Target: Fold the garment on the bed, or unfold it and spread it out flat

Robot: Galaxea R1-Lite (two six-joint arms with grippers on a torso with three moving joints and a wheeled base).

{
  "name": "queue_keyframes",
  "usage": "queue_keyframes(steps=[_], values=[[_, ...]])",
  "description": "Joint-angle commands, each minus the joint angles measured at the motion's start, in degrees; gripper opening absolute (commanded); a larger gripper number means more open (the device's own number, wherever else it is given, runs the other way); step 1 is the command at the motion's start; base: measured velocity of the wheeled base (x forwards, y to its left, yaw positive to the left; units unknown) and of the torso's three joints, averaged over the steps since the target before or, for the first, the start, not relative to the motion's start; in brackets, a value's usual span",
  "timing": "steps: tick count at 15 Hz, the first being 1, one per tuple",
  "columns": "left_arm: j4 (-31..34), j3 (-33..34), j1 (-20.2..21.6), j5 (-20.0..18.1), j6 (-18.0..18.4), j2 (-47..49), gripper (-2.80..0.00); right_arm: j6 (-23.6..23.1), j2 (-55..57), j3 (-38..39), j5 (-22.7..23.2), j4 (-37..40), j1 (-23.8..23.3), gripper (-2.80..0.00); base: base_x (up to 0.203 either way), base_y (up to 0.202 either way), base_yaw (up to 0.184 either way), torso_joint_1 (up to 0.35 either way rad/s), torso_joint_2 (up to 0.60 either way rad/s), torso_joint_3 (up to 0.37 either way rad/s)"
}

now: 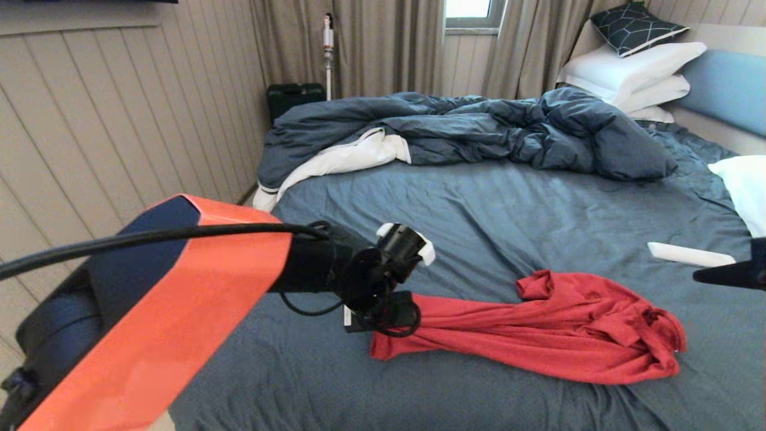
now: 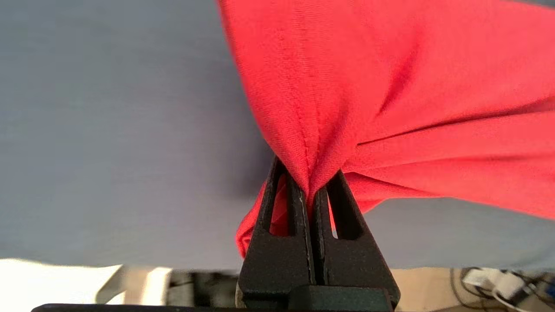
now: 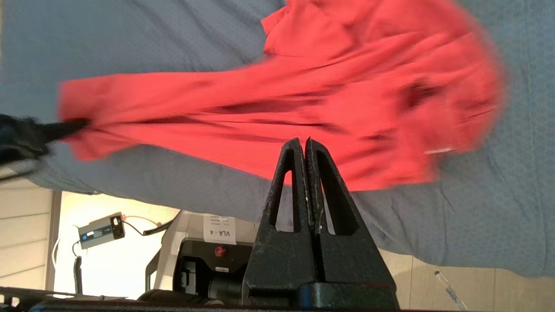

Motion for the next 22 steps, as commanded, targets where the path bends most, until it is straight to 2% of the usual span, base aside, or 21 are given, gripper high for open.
queue_keyframes(steps=[1,7,11,14,15,22], values=[[0.0,6.4,4.7,-0.1,1.3,-6.7,-2.8,0.0,0.3,0.1,0.2,0.1,0.1,-2.8,0.0,0.0,0.0,0.0,0.0,0.0],[-2.1,24.1,15.8,-0.4,8.2,-16.4,-2.8,0.2,1.2,-0.1,0.3,0.1,0.4,-2.8,0.0,0.0,0.0,0.0,0.0,0.0],[-5.3,28.7,22.0,-0.6,11.6,-17.8,-2.8,0.2,1.9,-0.1,0.2,0.1,0.3,-2.8,0.0,0.0,0.0,0.0,0.0,0.0],[-6.6,30.7,22.5,-3.7,12.5,-18.7,-2.8,0.2,2.3,0.0,0.3,0.1,0.4,-2.8,0.0,0.0,0.0,0.0,0.0,0.0],[-7.2,31.6,22.3,-3.8,13.6,-19.0,0.0,0.2,2.3,0.0,0.3,0.1,0.4,-2.8,0.0,0.0,0.0,0.0,0.0,0.0],[-9.9,35.6,22.5,-3.9,14.3,-23.6,0.0,0.1,3.0,0.0,0.4,0.1,0.7,-2.8,0.0,0.0,0.0,0.0,0.0,0.0]])
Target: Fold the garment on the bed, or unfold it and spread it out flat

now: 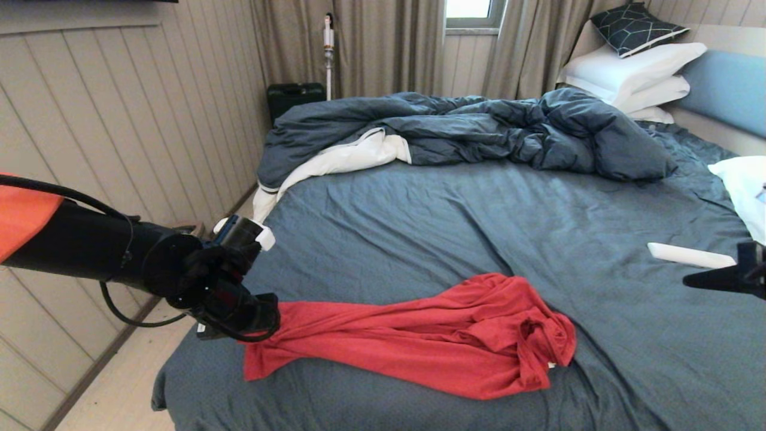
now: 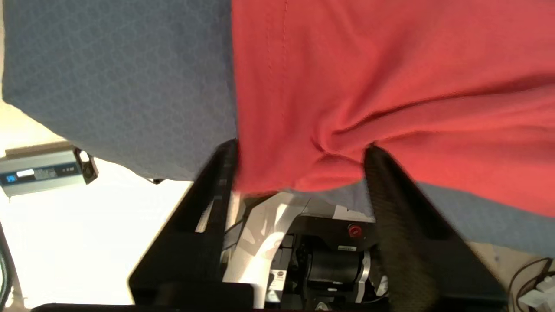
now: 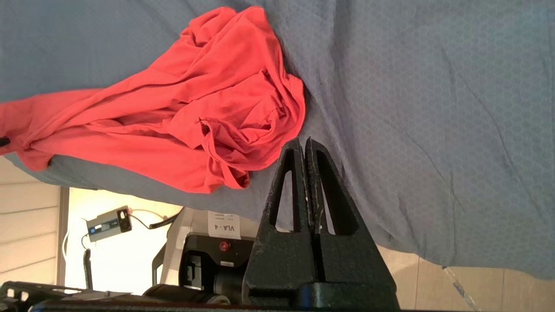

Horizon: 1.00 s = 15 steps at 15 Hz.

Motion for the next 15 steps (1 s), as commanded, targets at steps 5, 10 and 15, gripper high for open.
queue_keyframes(steps=[5,10,15], values=[[-1.5,1.1,5.1,0.0,0.7,-9.0,0.0,-0.2,0.6,0.1,0.3,-0.2,0.3,-2.8,0.0,0.0,0.0,0.0,0.0,0.0],[-1.0,1.1,3.4,-5.5,2.4,-17.5,-2.8,0.0,0.3,0.5,0.2,-0.2,2.2,-2.8,0.0,0.0,0.0,0.0,0.0,0.0],[-2.1,1.6,-5.6,-9.4,2.8,-18.7,-2.8,-0.1,0.7,0.9,0.3,-0.8,5.2,-2.8,0.0,0.0,0.0,0.0,0.0,0.0]])
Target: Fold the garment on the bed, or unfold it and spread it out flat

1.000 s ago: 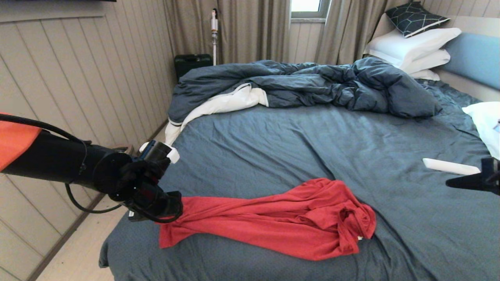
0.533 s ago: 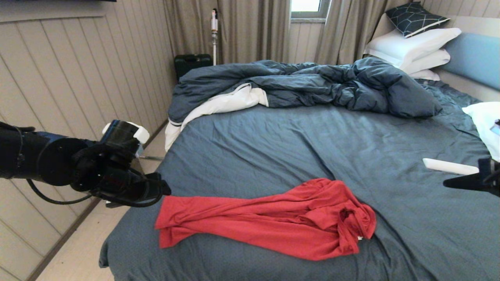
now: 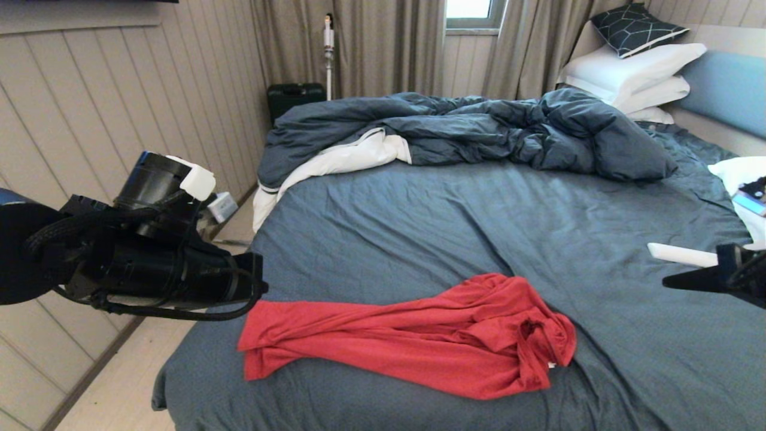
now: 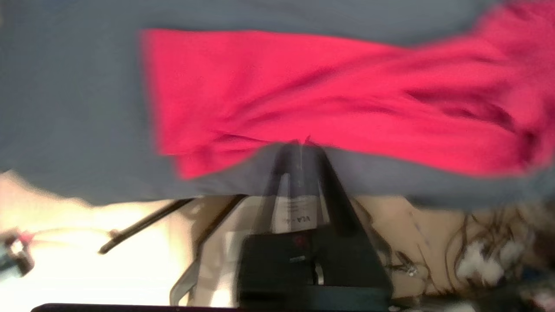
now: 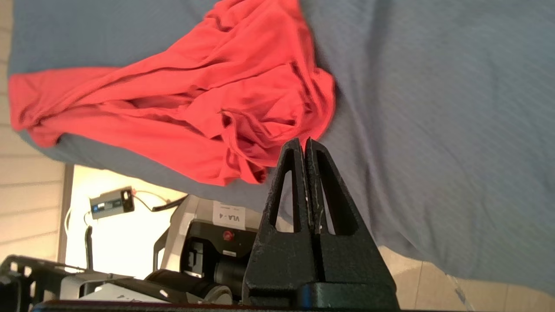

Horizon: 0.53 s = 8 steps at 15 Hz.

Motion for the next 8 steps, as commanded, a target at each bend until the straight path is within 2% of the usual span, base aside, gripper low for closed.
queue_keyframes(steps=[1,3,8], values=[[-0.8,0.0,-4.2,0.0,0.2,0.5,-2.8,-0.1,1.2,0.2,0.2,-0.3,1.7,-2.8,0.0,0.0,0.0,0.0,0.0,0.0],[-1.1,0.3,-7.8,0.6,2.8,2.7,-2.8,-0.1,2.4,1.9,0.1,-3.4,2.0,-2.8,0.0,0.0,0.0,0.0,0.0,0.0],[-1.3,-0.2,-10.3,0.6,14.1,9.1,-2.8,-0.1,3.3,8.2,0.3,-12.2,2.8,-2.8,0.0,0.0,0.0,0.0,0.0,0.0]])
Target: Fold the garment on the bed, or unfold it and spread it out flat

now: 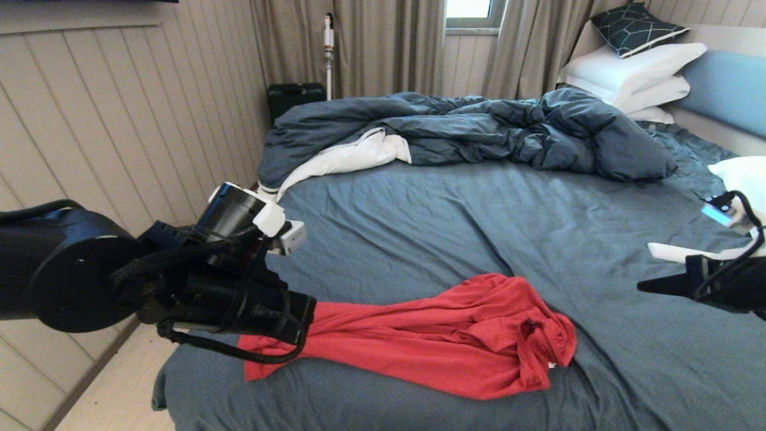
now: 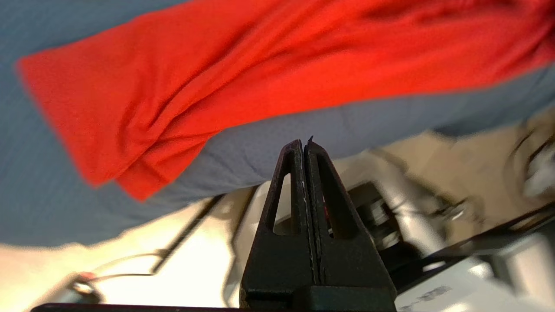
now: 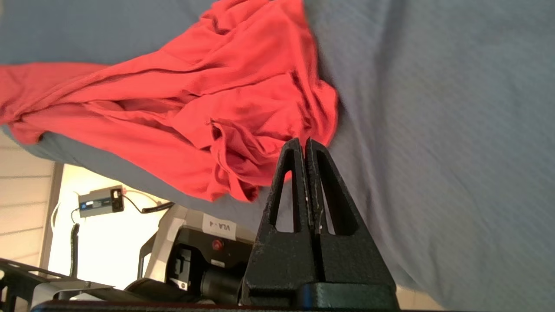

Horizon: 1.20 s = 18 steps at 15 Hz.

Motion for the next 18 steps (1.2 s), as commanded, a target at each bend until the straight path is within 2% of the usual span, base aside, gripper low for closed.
queue_keyframes(steps=[1,2,5,8,16,18], values=[[0.1,-0.2,-0.5,0.1,4.0,4.6,-2.56,0.0,0.9,2.4,0.3,-1.9,0.3,-2.8,0.0,0.0,0.0,0.0,0.0,0.0],[0.0,-0.3,-0.6,0.2,5.6,5.8,0.0,0.0,1.6,3.2,0.8,-2.7,0.4,-2.8,0.0,0.0,0.0,0.0,0.0,0.0],[-1.6,-1.5,-0.6,1.2,7.8,9.9,0.0,-0.1,4.3,3.4,3.1,-3.8,-0.1,-2.8,0.0,0.0,0.0,0.0,0.0,0.0],[-9.7,-1.0,-0.6,3.0,11.8,13.7,0.0,-0.1,5.0,3.5,3.2,-3.8,-0.3,-2.8,0.0,0.0,0.0,0.0,0.0,0.0],[-12.0,-0.5,4.4,3.8,15.6,17.3,0.0,-0.5,5.6,3.9,3.6,-3.8,-0.4,-2.8,0.0,0.0,0.0,0.0,0.0,0.0],[-14.6,-0.4,5.8,4.5,16.9,18.9,0.0,-0.5,5.7,3.9,3.6,-3.8,-0.5,-2.8,0.0,0.0,0.0,0.0,0.0,0.0]])
